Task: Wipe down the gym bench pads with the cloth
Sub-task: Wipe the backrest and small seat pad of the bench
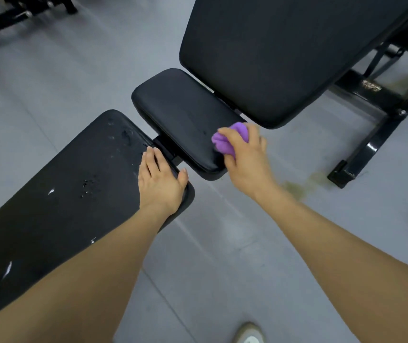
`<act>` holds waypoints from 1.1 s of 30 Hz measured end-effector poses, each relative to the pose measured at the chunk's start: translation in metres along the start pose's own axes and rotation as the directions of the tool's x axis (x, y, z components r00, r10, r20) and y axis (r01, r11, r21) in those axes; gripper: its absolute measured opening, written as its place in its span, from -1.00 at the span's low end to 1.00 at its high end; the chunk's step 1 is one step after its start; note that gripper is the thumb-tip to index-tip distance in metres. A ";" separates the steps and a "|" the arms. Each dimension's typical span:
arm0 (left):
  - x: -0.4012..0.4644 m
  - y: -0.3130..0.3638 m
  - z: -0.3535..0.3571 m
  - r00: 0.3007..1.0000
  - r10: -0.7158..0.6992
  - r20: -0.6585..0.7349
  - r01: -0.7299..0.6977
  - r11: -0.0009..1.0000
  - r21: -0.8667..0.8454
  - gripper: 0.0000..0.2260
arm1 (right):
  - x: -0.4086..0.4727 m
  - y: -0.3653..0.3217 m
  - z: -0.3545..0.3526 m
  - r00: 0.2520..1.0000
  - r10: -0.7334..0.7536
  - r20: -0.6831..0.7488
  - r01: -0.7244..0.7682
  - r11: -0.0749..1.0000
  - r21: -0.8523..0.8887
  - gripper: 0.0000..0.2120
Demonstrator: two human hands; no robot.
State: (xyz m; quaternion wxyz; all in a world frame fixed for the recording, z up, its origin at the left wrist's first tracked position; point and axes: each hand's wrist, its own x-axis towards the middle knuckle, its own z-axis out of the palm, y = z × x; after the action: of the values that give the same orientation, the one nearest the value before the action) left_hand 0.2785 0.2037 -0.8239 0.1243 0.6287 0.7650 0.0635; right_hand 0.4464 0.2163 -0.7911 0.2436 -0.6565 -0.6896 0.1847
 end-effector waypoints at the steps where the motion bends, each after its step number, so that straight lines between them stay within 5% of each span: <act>1: 0.000 0.000 0.000 1.000 0.001 -0.006 -0.001 1.000 -0.004 -0.33 | 0.002 -0.010 0.012 1.000 0.002 0.030 -0.002 1.000 -0.014 -0.55; 16: 0.000 -0.005 0.007 0.999 0.028 -0.047 -0.030 0.999 -0.032 -0.35 | 0.063 -0.001 0.040 0.988 0.083 -0.130 -0.109 0.972 -0.206 -0.71; 24: 0.000 -0.006 0.000 0.998 0.061 0.032 -0.060 0.998 -0.030 -0.33 | -0.022 -0.018 0.051 0.980 -0.199 0.022 0.200 0.965 -0.170 -0.68; 33: 0.006 -0.010 0.001 0.994 0.092 0.058 -0.089 0.994 -0.057 -0.33 | 0.062 -0.005 0.042 0.990 0.081 -0.117 -0.105 0.972 -0.211 -0.69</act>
State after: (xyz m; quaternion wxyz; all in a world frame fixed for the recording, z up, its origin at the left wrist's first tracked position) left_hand 0.2681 0.2078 -0.8284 0.1616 0.6606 0.7297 0.0709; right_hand 0.4171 0.2802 -0.8166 0.1984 -0.7197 -0.6600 0.0839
